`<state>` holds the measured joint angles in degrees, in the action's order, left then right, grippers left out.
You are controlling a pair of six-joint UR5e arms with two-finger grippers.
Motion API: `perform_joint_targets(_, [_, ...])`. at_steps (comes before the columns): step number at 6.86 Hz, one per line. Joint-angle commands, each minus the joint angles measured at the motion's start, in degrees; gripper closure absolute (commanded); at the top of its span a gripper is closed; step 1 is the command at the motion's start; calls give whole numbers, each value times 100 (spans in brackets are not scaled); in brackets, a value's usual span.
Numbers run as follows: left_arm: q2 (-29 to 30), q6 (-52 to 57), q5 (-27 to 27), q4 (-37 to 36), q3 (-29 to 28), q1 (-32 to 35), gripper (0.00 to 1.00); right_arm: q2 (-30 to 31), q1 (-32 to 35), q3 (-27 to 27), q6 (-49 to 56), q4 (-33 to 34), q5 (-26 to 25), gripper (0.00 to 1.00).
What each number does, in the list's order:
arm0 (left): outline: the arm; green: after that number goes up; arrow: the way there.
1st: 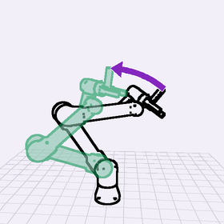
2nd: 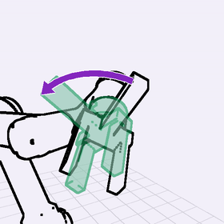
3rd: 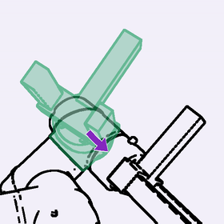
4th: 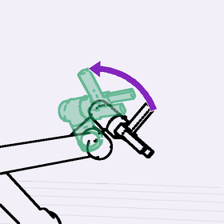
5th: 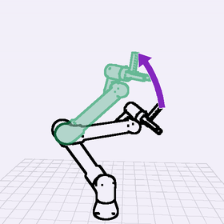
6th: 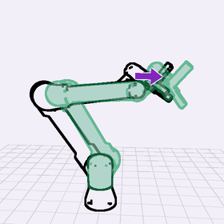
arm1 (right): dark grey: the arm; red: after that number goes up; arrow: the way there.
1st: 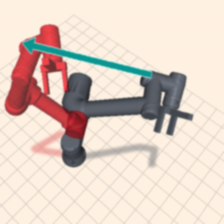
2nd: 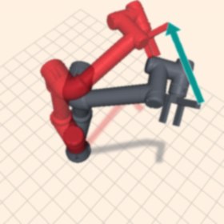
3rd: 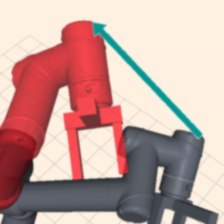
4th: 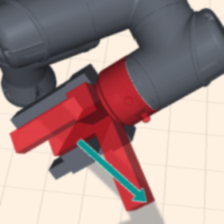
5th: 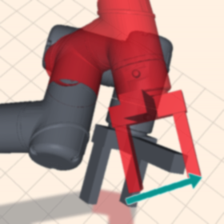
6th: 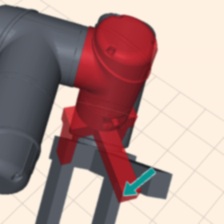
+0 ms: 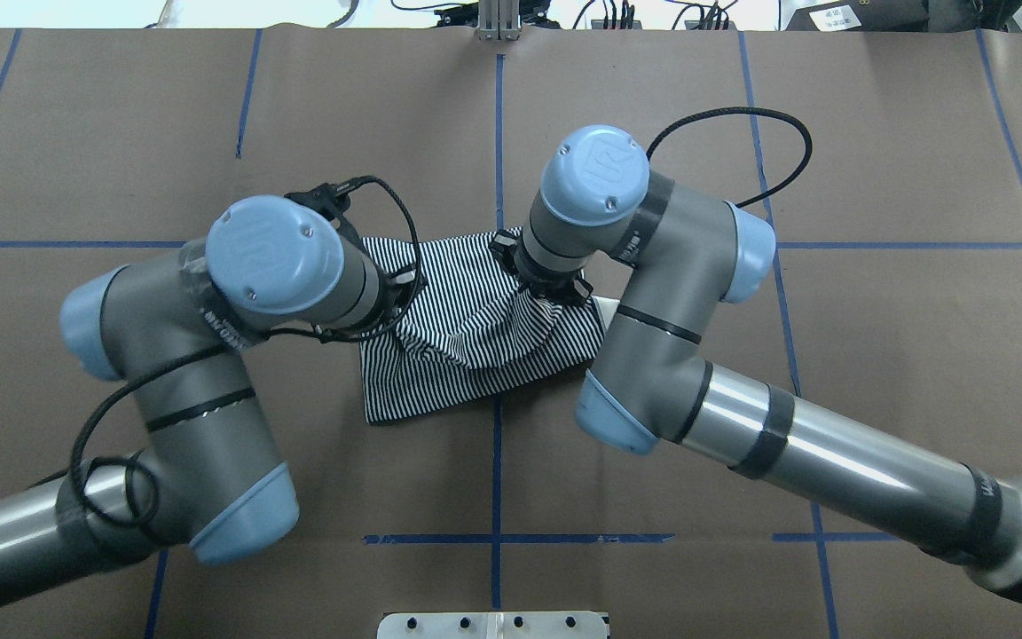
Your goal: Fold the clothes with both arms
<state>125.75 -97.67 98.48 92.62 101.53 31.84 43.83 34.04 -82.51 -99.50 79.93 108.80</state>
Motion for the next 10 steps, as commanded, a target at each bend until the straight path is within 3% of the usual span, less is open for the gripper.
perform_joint_targets(1, [371,1208,135,991,-1552,924,0,-551,539,1470,883,-510,27,0])
perform_joint_targets(3, [223,1723,285,1381,-1865,1174,0,-543,972,1668,1256,-514,482,0])
perform_joint_targets(5, [160,1612,698,1373,-1498,1123,0,-499,1034,1406,1353,-452,791,0])
perform_joint_targets(6, [230,688,786,1390,-1435,940,0,-403,1148,1344,1458,-409,827,0])
perform_joint_targets(8, [537,-817,743,1286,-1548,614,6,-253,1428,1273,2685,-224,827,0])
perform_joint_targets(9, [634,-1425,630,946,-1557,482,10,-113,1500,1212,3073,-276,966,0])
perform_joint_targets(10, [1009,-1787,324,151,-1575,194,10,-103,1500,1185,3155,-268,977,0])
